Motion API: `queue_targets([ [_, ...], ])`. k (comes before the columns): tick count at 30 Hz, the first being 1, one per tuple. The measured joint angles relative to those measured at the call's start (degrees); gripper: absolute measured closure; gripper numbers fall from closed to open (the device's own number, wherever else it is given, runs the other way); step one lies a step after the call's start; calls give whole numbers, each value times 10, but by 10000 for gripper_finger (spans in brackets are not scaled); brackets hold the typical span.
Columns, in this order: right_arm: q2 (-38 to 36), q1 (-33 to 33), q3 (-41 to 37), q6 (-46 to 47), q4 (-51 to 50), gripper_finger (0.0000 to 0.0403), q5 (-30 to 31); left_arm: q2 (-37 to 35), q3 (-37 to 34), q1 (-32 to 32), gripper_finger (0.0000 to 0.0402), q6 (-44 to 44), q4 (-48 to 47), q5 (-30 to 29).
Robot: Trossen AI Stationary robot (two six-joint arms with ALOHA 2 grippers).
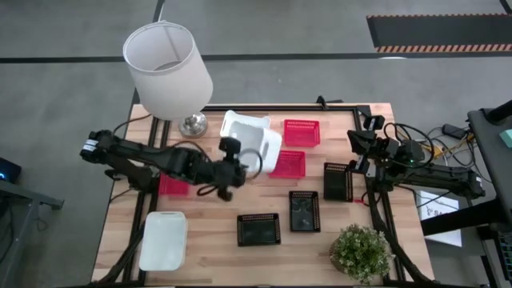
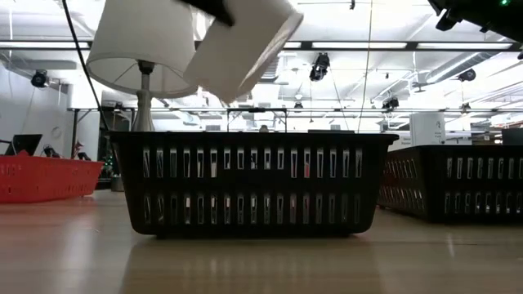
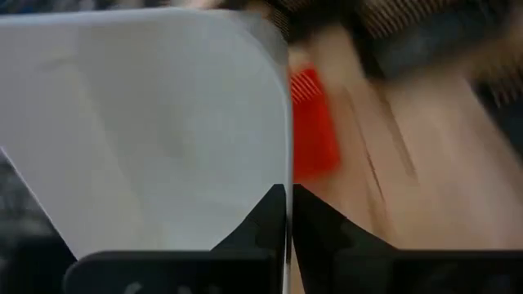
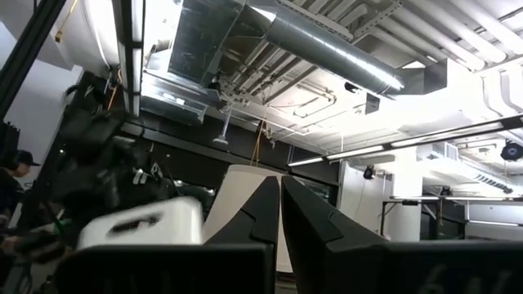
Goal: Stack baskets by color
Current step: Stack the middle white bin on top of the top white bin
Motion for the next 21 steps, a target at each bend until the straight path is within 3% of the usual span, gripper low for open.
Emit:
queue_targets([
  [5, 0, 0, 0, 6, 0, 394, 0, 30, 57, 51, 402, -119, 3, 1],
  [10, -1, 0, 0, 10, 3, 394, 0, 96, 125, 91, 401, -131, -51, 42],
  [13, -2, 0, 0, 1, 4, 394, 0, 156, 195, 112, 401, -116, -145, 73],
  [21, -2, 0, 0, -28, 10, 394, 0, 288, 370, 174, 401, -37, -411, 74],
])
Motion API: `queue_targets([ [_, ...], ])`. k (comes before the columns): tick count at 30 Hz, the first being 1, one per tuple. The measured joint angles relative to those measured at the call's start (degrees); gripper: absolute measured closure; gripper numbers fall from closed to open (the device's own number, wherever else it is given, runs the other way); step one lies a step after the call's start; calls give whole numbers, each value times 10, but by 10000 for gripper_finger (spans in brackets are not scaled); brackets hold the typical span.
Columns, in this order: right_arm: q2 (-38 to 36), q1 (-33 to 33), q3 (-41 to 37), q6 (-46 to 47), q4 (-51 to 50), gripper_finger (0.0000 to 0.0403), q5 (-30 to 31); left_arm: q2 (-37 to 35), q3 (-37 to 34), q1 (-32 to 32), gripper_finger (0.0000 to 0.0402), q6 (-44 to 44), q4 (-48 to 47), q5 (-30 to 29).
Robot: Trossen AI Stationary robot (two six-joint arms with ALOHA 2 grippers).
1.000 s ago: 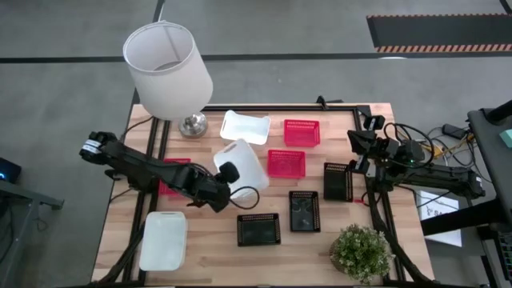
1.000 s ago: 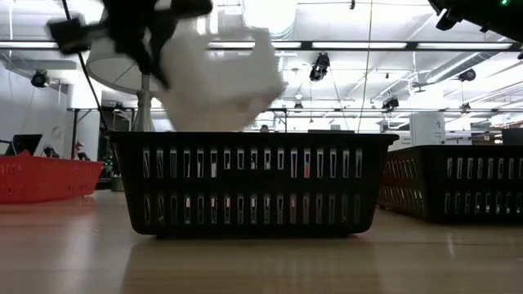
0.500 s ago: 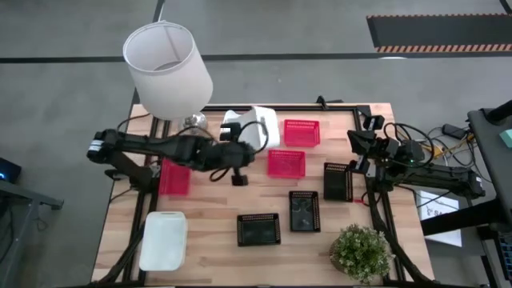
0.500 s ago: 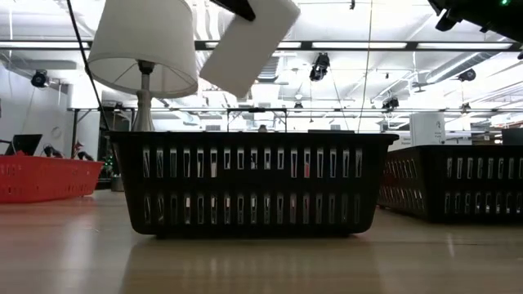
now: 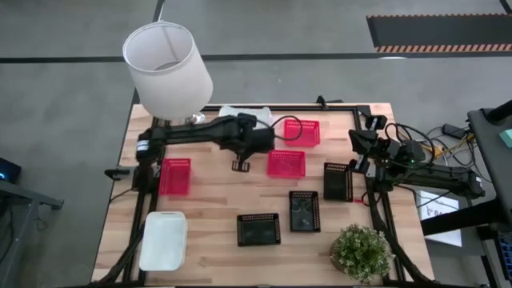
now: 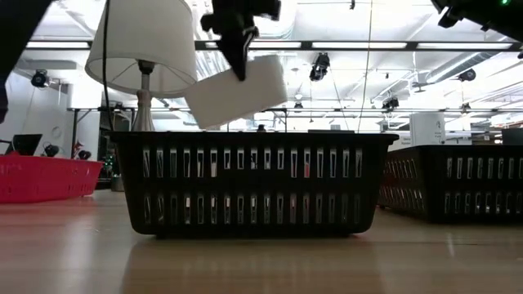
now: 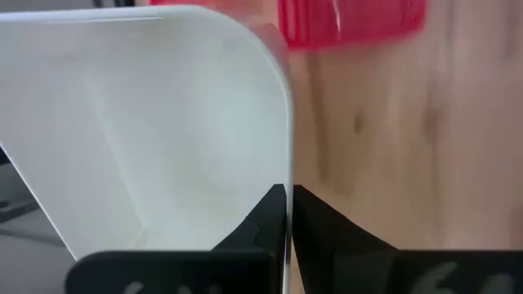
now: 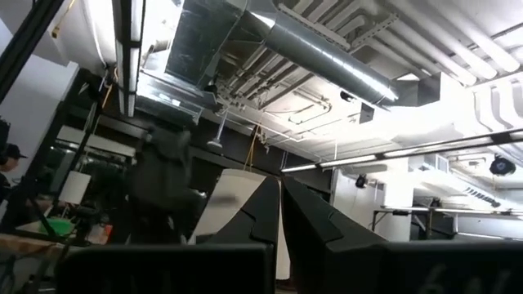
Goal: Stack baskets by color
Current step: Stack the middle white bin on top of the top white bin
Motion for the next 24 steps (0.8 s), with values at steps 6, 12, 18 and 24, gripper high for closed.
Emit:
queue_targets([
  [6, 0, 0, 0, -8, 9, 394, 0, 18, 8, 44, 401, 115, -20, 0],
  [12, 0, 0, 0, -28, 13, 394, 0, 18, 2, 70, 401, 124, -18, 1],
  [18, 0, 0, 0, -29, 14, 394, 0, 18, -32, 80, 401, 132, 47, 16],
  [24, 0, 0, 0, -29, 14, 394, 0, 18, -67, 89, 401, 132, 77, 15],
])
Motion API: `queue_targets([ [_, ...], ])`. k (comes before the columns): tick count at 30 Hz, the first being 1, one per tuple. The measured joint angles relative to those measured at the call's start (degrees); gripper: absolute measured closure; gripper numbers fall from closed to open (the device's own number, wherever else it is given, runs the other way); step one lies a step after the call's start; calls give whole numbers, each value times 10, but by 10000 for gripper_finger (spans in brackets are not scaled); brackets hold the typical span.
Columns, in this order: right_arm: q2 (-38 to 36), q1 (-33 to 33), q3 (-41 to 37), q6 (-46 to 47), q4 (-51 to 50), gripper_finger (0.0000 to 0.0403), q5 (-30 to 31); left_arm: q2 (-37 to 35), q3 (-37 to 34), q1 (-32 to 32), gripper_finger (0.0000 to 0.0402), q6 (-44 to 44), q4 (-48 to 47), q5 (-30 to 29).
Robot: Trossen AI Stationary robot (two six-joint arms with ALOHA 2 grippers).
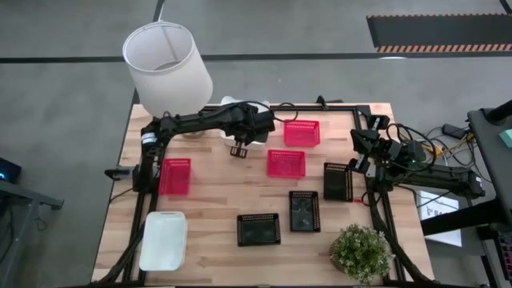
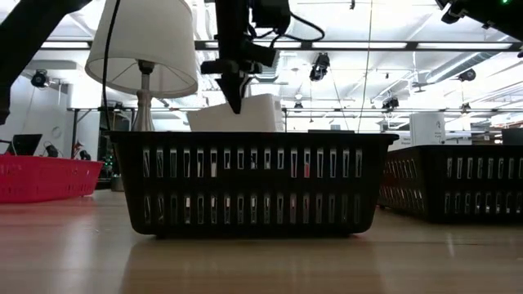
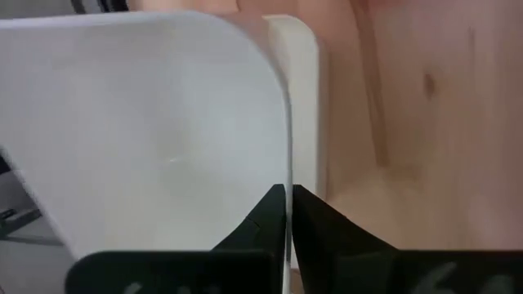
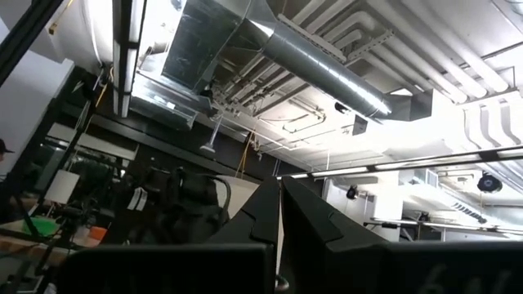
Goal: Stack baskets by color
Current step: Stack the middle white bin on top of the top white bin
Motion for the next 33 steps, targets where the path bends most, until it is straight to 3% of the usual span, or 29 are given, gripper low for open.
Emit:
queue_targets([
  [14, 0, 0, 0, 3, -2, 394, 0, 1, -71, 7, 401, 0, 56, 0],
  [33, 0, 0, 0, 3, -2, 394, 0, 1, -72, 7, 401, 0, 58, 2],
])
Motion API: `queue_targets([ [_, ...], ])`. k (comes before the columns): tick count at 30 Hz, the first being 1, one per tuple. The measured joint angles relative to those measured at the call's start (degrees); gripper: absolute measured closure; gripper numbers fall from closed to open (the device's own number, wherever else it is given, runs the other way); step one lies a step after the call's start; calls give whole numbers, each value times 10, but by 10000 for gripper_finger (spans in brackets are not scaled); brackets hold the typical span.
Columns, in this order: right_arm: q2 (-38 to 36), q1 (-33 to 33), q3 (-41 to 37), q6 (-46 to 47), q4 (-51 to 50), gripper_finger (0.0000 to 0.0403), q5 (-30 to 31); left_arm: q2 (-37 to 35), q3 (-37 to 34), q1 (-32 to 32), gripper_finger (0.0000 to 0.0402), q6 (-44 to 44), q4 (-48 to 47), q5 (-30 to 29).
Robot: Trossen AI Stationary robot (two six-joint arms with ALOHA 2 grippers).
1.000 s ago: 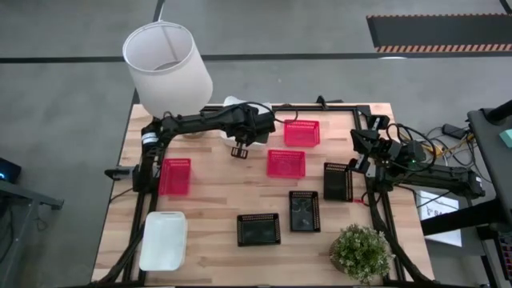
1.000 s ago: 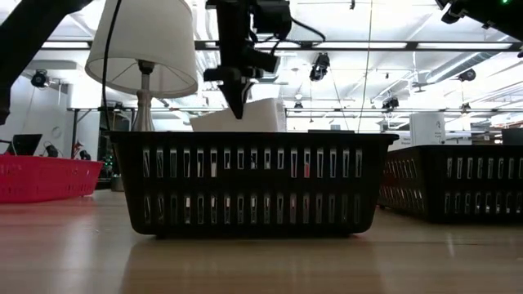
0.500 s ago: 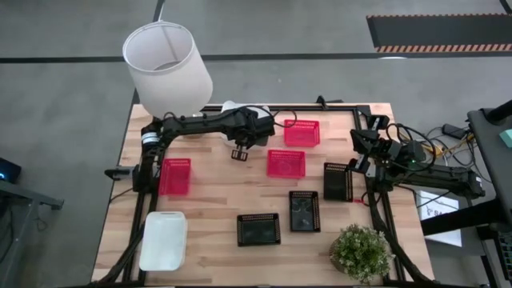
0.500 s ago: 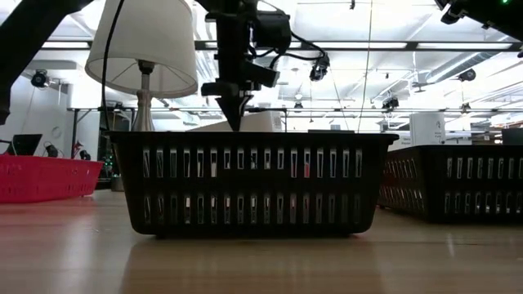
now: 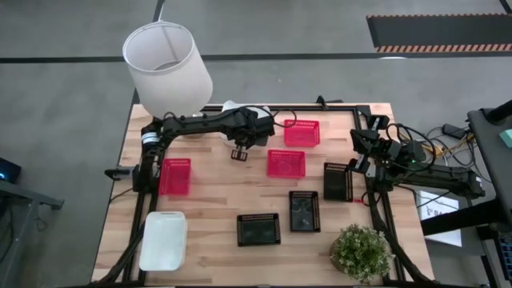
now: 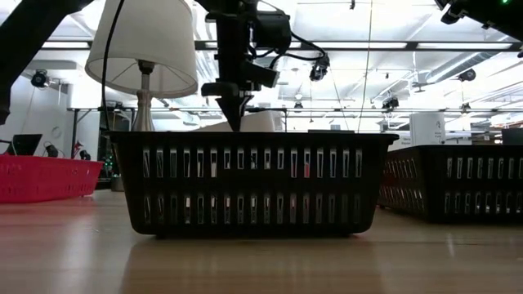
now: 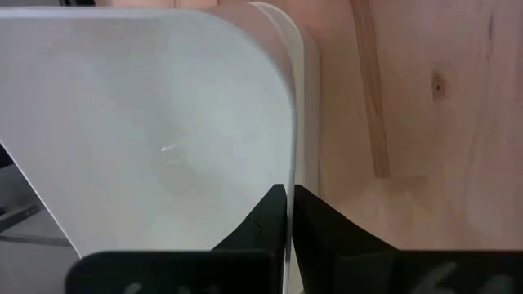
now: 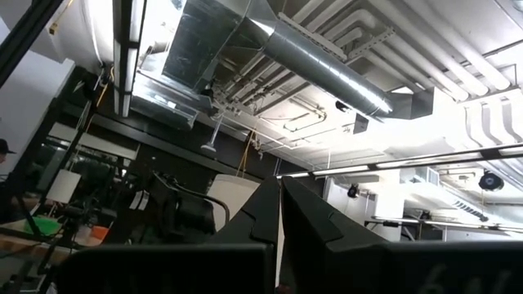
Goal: Stack baskets by color
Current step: Stack the middle white bin on top of the top white bin
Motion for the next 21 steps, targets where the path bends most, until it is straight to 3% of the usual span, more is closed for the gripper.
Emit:
queue_targets([
  [21, 0, 0, 0, -2, 0, 394, 0, 0, 0, 10, 389, -17, 4, 29],
])
